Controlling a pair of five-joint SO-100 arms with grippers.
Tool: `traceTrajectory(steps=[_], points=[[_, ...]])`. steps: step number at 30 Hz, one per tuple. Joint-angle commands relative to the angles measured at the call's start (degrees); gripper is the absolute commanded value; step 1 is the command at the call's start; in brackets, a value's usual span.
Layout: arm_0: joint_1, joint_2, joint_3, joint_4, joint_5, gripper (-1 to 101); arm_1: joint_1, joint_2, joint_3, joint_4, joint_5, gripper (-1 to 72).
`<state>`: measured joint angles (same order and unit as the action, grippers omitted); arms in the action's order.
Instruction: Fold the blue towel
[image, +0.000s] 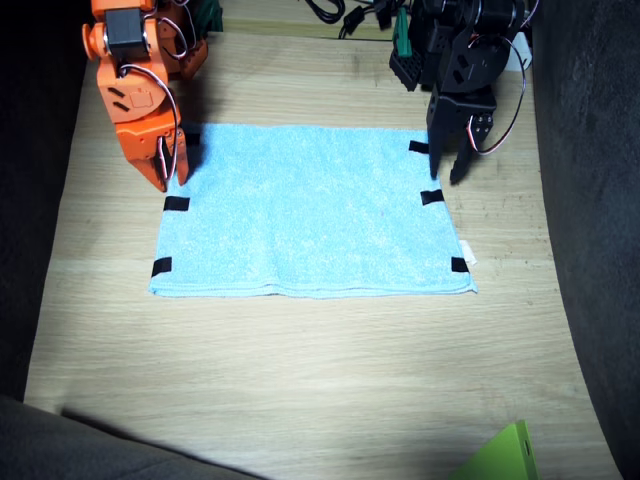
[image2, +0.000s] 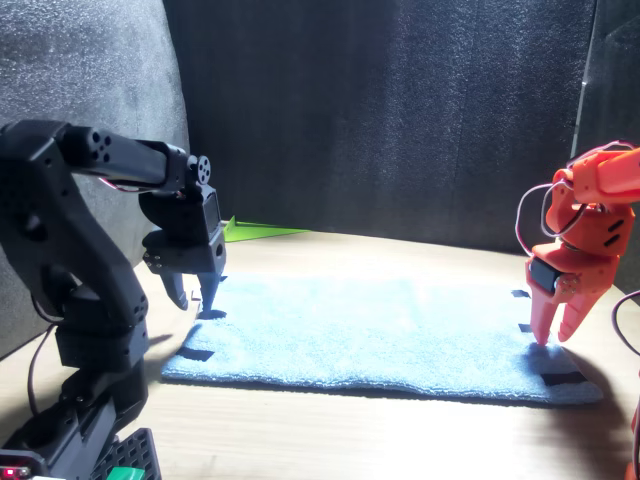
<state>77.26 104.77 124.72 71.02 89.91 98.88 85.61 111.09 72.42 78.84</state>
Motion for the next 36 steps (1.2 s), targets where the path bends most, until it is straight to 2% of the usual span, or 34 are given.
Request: traceTrajectory(steps=[1,18,36], points=[[0.09,4.04,1.41,0.18,1.85,19,0.0,1.32,0.7,-0.09,0.44,16.7],[-0.35,5.63,2.11,0.35,3.69,19,0.44,-2.99,2.29,-1.49,0.53,17.6],[0.7,-9.84,-7.03,3.87,3.25,18,0.35,-2.99,2.64,-1.23,0.26,17.5]])
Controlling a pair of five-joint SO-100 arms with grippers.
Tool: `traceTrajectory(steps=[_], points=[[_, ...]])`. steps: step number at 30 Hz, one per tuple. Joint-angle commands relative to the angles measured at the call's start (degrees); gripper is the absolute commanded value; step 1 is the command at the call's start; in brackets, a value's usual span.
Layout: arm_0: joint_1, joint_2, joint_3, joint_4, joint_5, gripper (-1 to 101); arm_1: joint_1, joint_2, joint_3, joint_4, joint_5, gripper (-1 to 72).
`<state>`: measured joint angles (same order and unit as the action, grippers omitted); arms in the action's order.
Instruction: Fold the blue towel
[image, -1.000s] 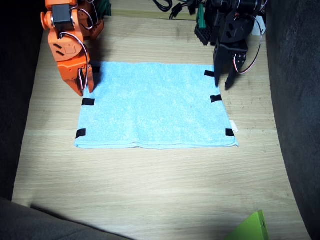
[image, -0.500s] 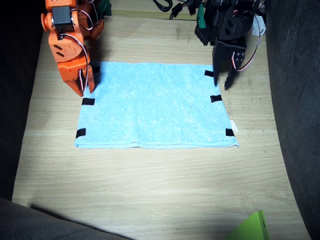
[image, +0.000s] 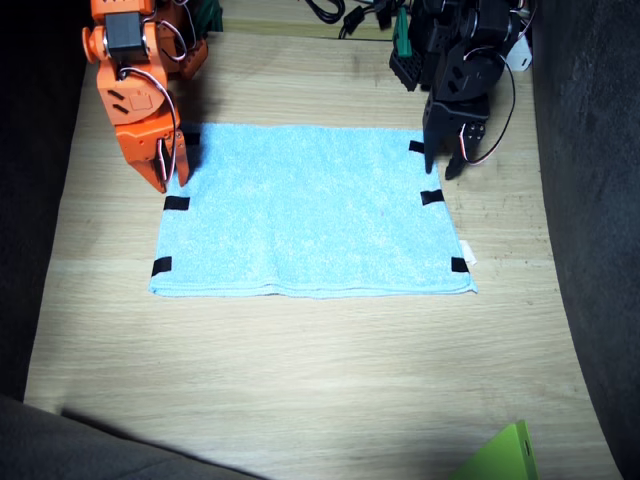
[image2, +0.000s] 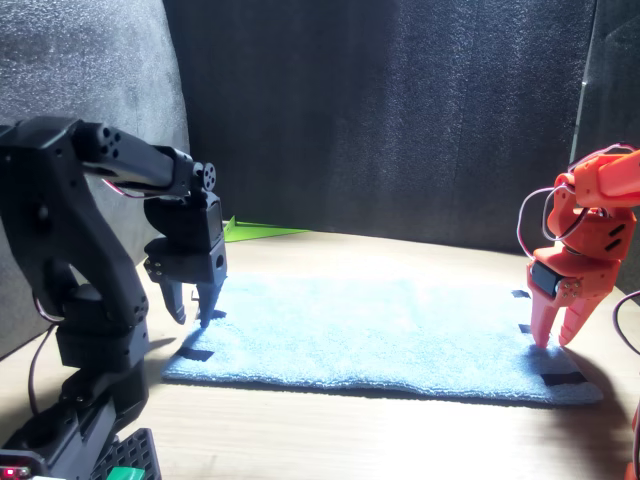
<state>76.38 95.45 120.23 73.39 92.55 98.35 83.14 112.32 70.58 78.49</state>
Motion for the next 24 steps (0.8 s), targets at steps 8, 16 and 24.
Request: traceTrajectory(steps=[8,16,24], points=[[2.72,-9.4,-8.79,3.87,2.81,17,0.79,-0.44,1.49,0.53,0.44,17.5],[2.2,-12.3,-10.99,5.27,3.96,14,0.53,-0.44,1.76,0.62,0.53,17.4],[2.2,-12.92,-11.07,5.63,4.66,0,0.7,-0.62,1.85,0.79,0.53,15.1]])
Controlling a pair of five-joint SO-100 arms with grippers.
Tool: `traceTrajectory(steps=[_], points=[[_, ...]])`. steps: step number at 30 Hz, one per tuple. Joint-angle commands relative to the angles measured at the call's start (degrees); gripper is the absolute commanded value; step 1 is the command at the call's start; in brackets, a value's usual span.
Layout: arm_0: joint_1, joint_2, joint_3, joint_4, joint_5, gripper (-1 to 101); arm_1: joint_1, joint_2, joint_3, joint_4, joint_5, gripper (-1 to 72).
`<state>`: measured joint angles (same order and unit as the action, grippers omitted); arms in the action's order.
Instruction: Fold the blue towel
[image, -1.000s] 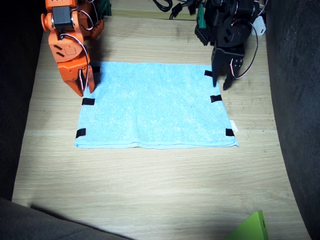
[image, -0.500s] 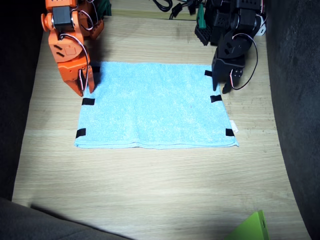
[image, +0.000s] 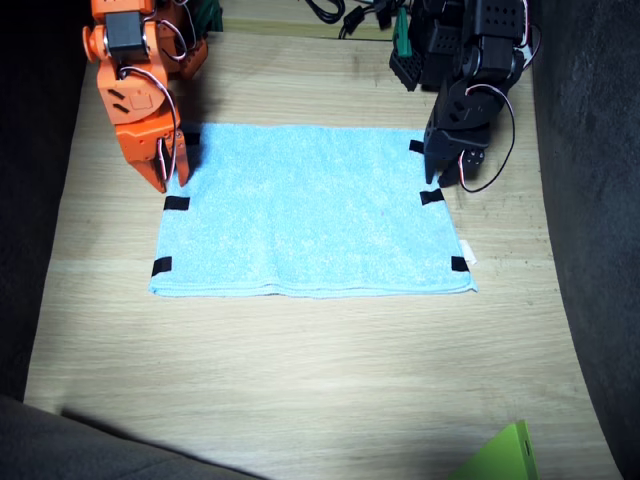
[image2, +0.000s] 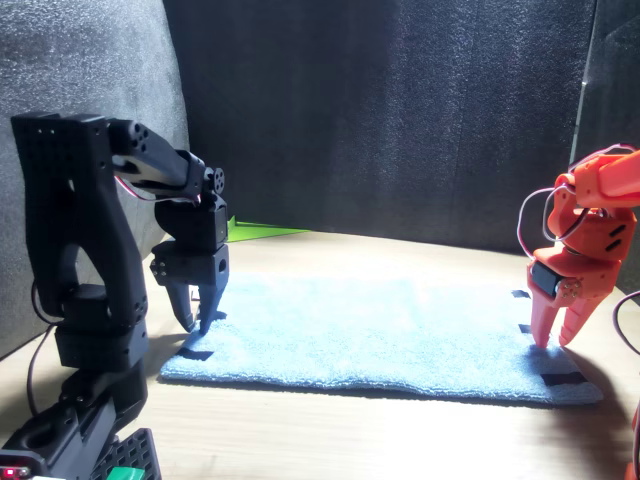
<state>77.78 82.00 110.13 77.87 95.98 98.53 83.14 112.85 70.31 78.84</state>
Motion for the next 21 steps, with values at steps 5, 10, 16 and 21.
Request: traceTrajectory(steps=[5,10,16,21], points=[[0.7,3.16,1.23,0.0,0.97,0,0.26,-0.7,1.41,1.23,0.0,0.0],[0.88,3.78,1.85,-0.18,0.44,0,0.53,-0.53,1.49,1.14,-0.09,0.0],[0.88,3.96,1.93,-0.18,0.35,0,1.58,0.97,1.41,2.02,-0.09,0.0],[0.7,4.57,-0.09,1.32,0.7,0,3.08,6.15,0.18,5.01,-2.02,0.0]])
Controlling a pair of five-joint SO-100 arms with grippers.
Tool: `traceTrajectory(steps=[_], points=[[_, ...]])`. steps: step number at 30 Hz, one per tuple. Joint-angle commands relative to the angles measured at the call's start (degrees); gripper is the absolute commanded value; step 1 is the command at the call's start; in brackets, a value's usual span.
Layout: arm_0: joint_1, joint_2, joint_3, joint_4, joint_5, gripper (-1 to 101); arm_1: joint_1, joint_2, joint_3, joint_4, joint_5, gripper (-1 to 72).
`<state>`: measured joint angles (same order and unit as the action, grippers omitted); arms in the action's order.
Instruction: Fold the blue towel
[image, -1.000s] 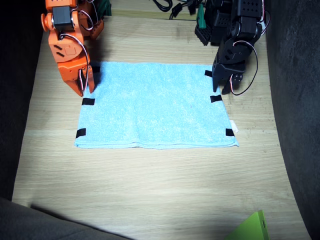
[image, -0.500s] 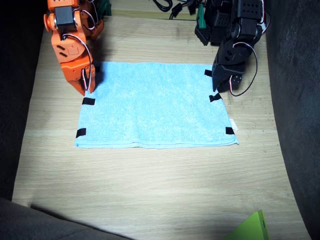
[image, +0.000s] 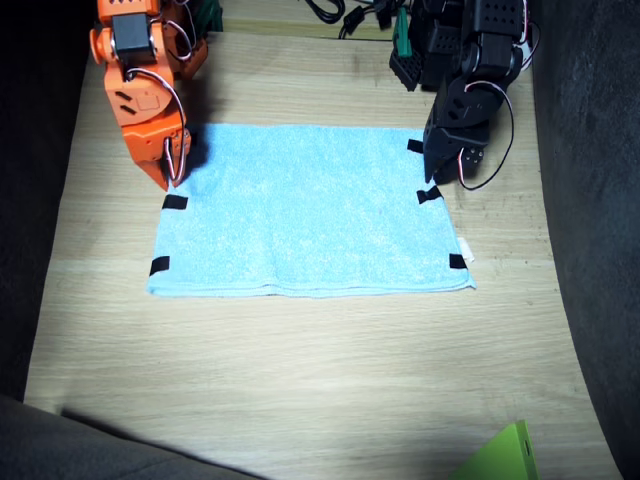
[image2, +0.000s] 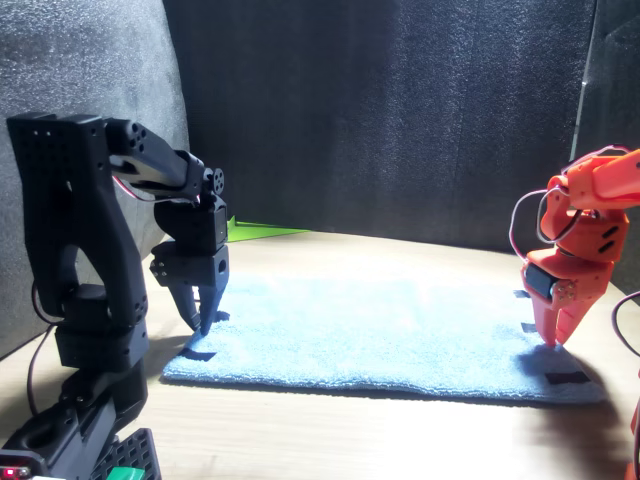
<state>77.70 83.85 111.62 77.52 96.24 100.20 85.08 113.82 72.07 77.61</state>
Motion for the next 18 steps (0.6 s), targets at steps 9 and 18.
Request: traceTrajectory(steps=[9,18], points=[[-4.39,6.15,-7.21,6.86,-0.7,0,4.13,6.77,-7.73,8.88,-0.79,0.0],[-6.5,5.54,-12.83,10.81,-1.14,0,9.4,2.37,-17.67,13.71,0.88,0.0]])
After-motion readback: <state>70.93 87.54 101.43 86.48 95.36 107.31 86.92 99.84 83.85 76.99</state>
